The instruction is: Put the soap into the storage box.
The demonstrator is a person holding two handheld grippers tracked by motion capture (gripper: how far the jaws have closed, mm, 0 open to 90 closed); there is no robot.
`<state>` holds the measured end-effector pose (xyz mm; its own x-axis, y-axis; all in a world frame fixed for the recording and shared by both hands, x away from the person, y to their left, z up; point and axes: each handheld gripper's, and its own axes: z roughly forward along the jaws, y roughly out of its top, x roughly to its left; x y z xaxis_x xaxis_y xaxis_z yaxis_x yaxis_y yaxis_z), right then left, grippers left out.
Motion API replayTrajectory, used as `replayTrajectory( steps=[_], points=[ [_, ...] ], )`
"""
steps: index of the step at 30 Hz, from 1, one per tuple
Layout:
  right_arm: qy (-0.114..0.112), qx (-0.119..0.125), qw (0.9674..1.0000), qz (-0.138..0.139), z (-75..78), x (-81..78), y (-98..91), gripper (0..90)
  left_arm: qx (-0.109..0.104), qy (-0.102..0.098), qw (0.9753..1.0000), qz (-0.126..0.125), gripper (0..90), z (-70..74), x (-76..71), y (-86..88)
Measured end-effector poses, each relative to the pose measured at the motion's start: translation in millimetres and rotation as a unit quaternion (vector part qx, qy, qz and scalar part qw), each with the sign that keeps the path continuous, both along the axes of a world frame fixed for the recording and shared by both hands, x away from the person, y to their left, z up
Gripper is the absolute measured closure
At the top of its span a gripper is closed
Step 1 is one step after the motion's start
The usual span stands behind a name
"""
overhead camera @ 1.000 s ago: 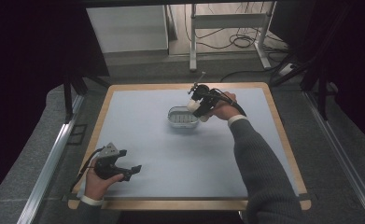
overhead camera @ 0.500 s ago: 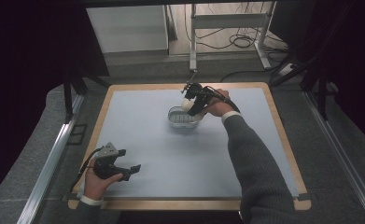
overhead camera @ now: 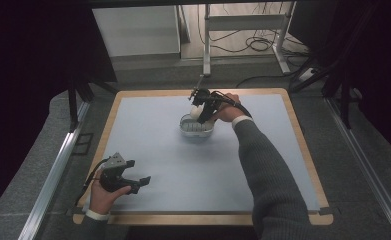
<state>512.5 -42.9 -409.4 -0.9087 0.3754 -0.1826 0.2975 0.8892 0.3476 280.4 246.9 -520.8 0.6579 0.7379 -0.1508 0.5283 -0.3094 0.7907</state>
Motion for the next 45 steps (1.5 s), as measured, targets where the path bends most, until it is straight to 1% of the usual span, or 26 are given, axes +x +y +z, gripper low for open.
replayTrajectory(
  steps=[4,6,7,8,10,12,14,16,18,19,20,21,22,23,24,25,28,30,31,34,37,40,43,44,45],
  points=[
    [0.001,-0.007,0.9999,0.008,-3.3,3.8,4.3,49.5,0.000,0.001,1.0000,-0.002,7.1,-0.4,0.0,-0.8],
    [-0.002,-0.017,0.9997,0.017,-6.8,5.2,6.9,49.5,-0.001,0.000,1.0000,-0.001,7.1,0.0,-0.1,-0.3],
    [0.002,-0.017,0.9997,0.017,-9.1,5.4,8.5,49.5,-0.003,-0.001,1.0000,0.000,7.1,0.1,-0.2,-0.3],
    [-0.001,-0.023,0.9995,0.021,-11.1,6.4,10.1,49.5,-0.004,-0.001,1.0000,0.000,7.1,0.2,-0.2,-0.1],
    [0.002,-0.024,0.9994,0.025,-15.3,7.4,13.3,49.4,-0.005,0.000,1.0000,0.000,7.1,0.0,0.2,-0.4],
    [-0.004,-0.035,0.9989,0.031,-20.7,8.3,17.0,49.4,-0.005,0.001,1.0000,-0.002,7.1,-0.6,0.2,-1.5],
    [-0.004,-0.045,0.9984,0.034,-26.8,9.3,20.3,49.3,-0.001,0.001,1.0000,-0.004,7.1,-0.9,0.4,-1.4],
    [-0.003,-0.056,0.9977,0.040,-30.9,10.0,22.7,49.2,-0.003,0.001,1.0000,-0.003,7.1,-0.5,0.2,-1.0],
    [0.005,-0.052,0.9979,0.038,-34.3,10.4,24.4,47.4,-0.002,0.001,1.0000,-0.003,7.1,-0.3,0.2,-0.4],
    [0.004,-0.051,0.9980,0.036,-35.0,10.3,25.0,45.8,-0.001,0.000,1.0000,-0.002,7.1,-0.3,0.2,-0.3],
    [0.003,-0.031,0.9993,0.020,-33.3,9.3,25.4,43.7,-0.001,0.001,1.0000,-0.002,7.1,-0.3,0.2,-0.5],
    [0.003,-0.031,0.9993,0.020,-33.3,9.3,25.4,43.7,-0.002,0.001,1.0000,-0.003,7.1,-0.5,0.2,-0.8],
    [0.007,-0.010,0.9998,0.014,-29.1,9.5,23.7,43.5,-0.002,0.001,1.0000,-0.003,7.1,-0.7,0.3,-1.1],
    [0.007,-0.010,0.9998,0.014,-29.1,9.5,23.7,43.5,-0.001,0.001,1.0000,-0.004,7.1,-0.8,0.4,-1.4],
    [0.005,0.006,1.0000,0.003,-25.2,8.6,21.7,40.4,-0.001,0.001,1.0000,-0.004,7.2,-1.0,0.5,-1.6],
    [0.005,0.006,1.0000,0.003,-25.2,8.6,21.7,40.4,-0.001,0.001,1.0000,-0.004,7.2,-1.1,0.5,-1.7],
    [0.000,0.040,0.9991,-0.016,-18.0,7.9,14.9,39.1,-0.001,0.001,1.0000,-0.003,7.2,-0.6,0.3,-1.2],
    [-0.003,0.062,0.9976,-0.030,-13.8,6.4,9.0,37.4,-0.001,0.000,1.0000,-0.003,7.2,-0.4,0.1,-1.0],
    [-0.007,0.069,0.9968,-0.039,-11.8,4.7,5.8,36.4,-0.001,0.000,1.0000,-0.003,7.2,-0.4,0.1,-1.0],
    [-0.023,0.095,0.9938,-0.053,-8.8,-3.0,-5.4,34.3,-0.002,0.000,1.0000,-0.002,7.2,-0.5,0.1,-1.3],
    [-0.034,0.124,0.9892,-0.070,-8.2,-16.4,-19.1,33.0,-0.003,0.000,1.0000,-0.001,7.2,-1.0,0.3,-2.0],
    [-0.044,0.137,0.9869,-0.073,-11.3,-28.6,-31.0,30.3,-0.003,0.000,1.0000,0.000,7.2,-0.6,-0.3,-2.1],
    [-0.048,0.144,0.9846,-0.086,-16.0,-43.9,-46.8,28.4,-0.005,-0.001,1.0000,0.002,7.2,-0.1,-0.7,-1.5],
    [-0.051,0.151,0.9834,-0.087,-17.1,-46.9,-51.3,28.4,-0.005,-0.001,1.0000,0.003,7.2,0.1,-0.8,-1.3],
    [-0.052,0.163,0.9811,-0.090,-18.5,-51.0,-57.9,28.4,-0.005,-0.002,1.0000,0.003,7.2,0.3,-0.8,-1.1]
  ],
)
